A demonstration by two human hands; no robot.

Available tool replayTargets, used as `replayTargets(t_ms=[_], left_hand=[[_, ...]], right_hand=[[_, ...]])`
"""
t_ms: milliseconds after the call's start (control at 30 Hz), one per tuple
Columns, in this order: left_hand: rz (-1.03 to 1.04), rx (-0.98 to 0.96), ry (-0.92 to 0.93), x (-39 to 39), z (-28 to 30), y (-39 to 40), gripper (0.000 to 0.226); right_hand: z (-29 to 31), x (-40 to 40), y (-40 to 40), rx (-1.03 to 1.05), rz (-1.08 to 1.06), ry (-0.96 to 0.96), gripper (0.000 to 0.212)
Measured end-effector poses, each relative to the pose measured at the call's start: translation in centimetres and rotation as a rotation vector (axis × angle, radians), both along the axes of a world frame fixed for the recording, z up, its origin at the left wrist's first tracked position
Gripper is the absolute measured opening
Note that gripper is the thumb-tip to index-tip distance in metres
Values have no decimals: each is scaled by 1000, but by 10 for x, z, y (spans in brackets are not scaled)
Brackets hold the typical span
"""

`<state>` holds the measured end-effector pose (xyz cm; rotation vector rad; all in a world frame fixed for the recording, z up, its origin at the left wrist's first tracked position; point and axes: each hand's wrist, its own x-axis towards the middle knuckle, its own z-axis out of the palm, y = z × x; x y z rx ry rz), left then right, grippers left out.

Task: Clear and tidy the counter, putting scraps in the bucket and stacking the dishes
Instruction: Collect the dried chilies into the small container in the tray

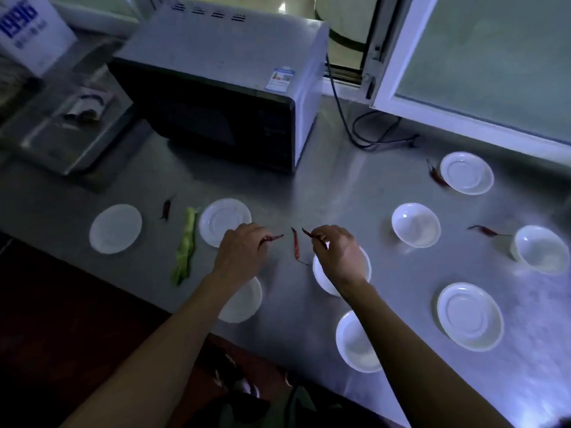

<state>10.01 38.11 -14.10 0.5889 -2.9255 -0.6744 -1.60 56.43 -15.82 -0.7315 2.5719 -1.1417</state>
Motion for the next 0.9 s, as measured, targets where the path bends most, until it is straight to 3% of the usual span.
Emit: replayTargets(t_ms=[400,900], left_hand=[[183,3,21,143,8,-111,17],[528,-64,68,347,20,-255,16]], right_hand=[[19,117,-126,95,223,106,15],[44,263,-314,30,461,172,13]])
